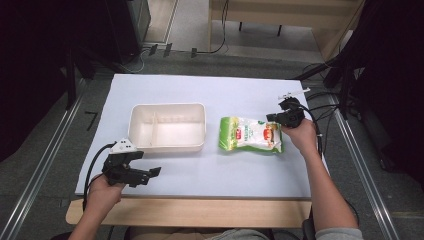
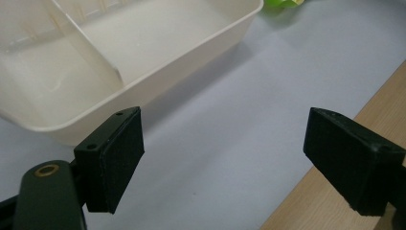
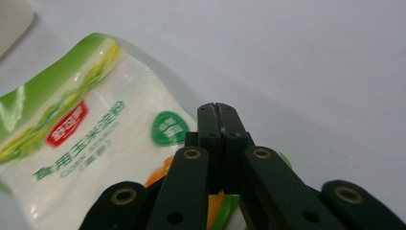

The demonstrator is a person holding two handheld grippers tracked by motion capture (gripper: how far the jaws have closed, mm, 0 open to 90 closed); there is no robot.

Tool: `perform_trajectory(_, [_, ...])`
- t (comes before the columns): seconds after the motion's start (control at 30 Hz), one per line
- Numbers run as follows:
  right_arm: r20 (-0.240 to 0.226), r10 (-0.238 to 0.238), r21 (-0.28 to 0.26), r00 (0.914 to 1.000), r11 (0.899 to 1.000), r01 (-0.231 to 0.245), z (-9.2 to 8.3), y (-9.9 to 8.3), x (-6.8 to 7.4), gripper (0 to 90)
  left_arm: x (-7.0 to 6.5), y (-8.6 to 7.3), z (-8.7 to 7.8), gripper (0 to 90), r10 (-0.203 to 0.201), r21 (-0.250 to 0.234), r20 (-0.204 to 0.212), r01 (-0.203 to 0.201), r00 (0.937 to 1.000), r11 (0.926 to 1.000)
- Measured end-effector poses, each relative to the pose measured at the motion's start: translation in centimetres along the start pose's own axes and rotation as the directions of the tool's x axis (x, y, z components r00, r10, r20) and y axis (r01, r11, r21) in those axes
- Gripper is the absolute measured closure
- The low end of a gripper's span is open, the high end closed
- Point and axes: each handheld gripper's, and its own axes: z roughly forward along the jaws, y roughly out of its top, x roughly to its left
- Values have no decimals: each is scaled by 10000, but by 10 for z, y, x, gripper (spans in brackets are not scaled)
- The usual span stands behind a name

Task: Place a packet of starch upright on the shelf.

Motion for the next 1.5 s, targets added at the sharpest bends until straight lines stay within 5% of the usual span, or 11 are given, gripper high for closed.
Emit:
perform_trajectory(0.17, [-24, 466, 522, 9989, 9976, -464, 16, -3, -17, 900, 1, -4, -4, 147, -173, -58, -93, 172, 9998, 9998])
perform_trajectory(0.4, [-9, 274, 1015, 9996, 9945, -272, 24, -11, -17, 900, 0, -5, -5, 147, -125, -21, -125, 125, 9998, 9999])
perform_trajectory(0.83, [328, 259, 1215, 9991, 9921, -297, 3, -29, -10, 900, 2, -1, -6, 147, -166, -281, 9, 166, 9999, 9995])
perform_trajectory(1.5, [-131, 515, 1314, 9986, 9901, -493, -31, -71, 10, 900, -2, 15, 10, 147, 349, -208, 410, -341, 9985, 9992])
